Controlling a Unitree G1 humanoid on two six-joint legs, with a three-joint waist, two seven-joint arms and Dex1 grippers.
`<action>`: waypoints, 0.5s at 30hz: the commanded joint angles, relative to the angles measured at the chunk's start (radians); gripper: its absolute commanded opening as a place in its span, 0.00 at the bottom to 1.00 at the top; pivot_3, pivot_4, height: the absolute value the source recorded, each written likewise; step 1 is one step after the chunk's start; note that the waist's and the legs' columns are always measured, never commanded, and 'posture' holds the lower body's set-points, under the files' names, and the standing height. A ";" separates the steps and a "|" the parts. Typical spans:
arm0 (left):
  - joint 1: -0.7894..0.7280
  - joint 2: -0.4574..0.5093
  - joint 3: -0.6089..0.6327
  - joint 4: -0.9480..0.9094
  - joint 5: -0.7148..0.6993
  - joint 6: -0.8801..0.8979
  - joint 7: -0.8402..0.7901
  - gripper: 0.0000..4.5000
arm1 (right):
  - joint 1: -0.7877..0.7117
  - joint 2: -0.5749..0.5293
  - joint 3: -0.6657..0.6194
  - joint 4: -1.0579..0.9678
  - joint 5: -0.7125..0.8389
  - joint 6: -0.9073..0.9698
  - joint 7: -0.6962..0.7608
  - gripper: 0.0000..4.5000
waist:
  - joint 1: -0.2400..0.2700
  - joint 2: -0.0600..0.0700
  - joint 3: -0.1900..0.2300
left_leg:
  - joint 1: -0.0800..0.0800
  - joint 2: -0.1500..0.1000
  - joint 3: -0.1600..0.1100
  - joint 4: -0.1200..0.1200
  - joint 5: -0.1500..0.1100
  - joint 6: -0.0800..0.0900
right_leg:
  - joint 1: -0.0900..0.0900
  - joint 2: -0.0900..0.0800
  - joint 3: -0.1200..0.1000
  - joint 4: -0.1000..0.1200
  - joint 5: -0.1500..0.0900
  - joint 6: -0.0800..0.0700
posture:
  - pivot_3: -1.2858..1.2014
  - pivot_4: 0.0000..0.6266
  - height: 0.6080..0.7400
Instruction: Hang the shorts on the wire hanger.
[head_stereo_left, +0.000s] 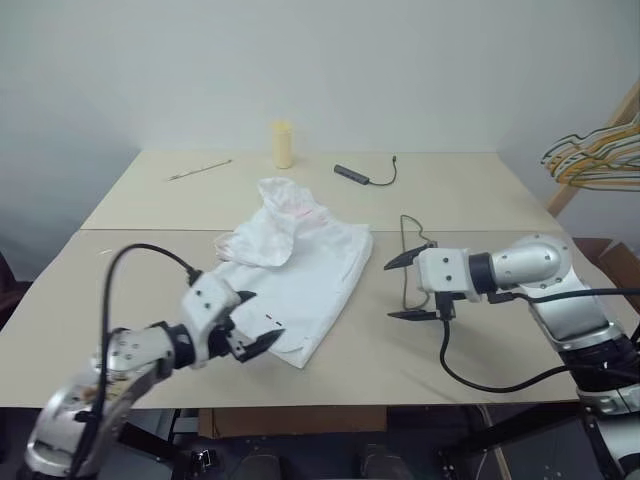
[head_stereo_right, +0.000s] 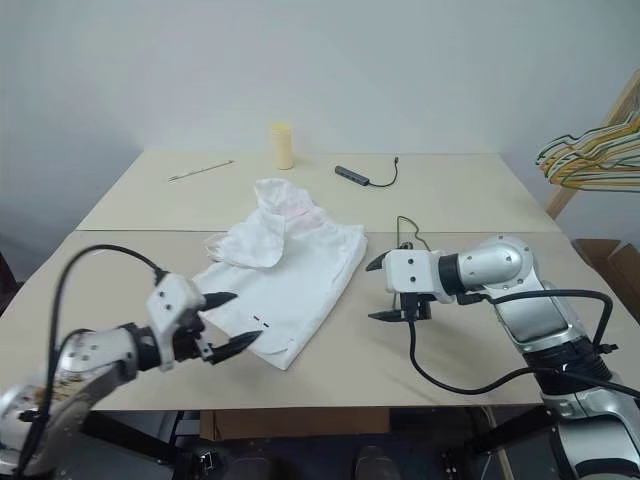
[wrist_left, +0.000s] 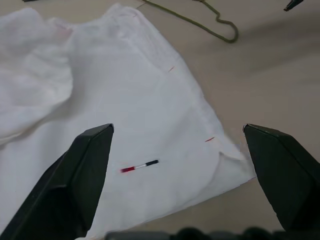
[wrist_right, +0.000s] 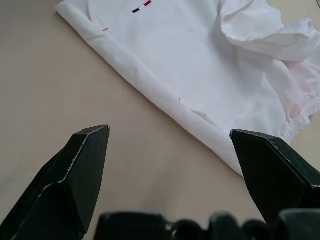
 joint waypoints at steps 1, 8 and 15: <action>-0.047 -0.018 -0.144 -0.031 0.053 0.035 0.039 1.00 | 0.002 -0.012 -0.027 -0.034 -0.006 0.017 -0.024 0.99 | -0.001 0.000 0.000 | 0.000 0.000 0.000 0.000 0.000 0.000 | 0.000 0.000 0.000 0.000 0.000 0.000 | 0.54 0.00 1.00; -0.137 -0.041 -0.292 0.015 0.141 0.141 0.113 1.00 | 0.025 -0.005 -0.033 -0.074 -0.005 0.046 -0.052 0.99 | -0.006 0.000 0.000 | 0.001 0.000 -0.001 0.000 0.000 0.000 | 0.000 0.001 0.000 0.000 0.000 0.000 | 0.53 0.00 1.00; -0.172 0.028 -0.406 0.060 0.229 0.194 0.098 0.91 | 0.035 -0.007 -0.038 -0.080 -0.010 0.052 -0.070 1.00 | -0.012 0.000 0.000 | 0.000 0.000 -0.001 0.000 0.000 0.000 | 0.000 0.001 0.000 0.000 0.000 0.000 | 0.53 0.00 1.00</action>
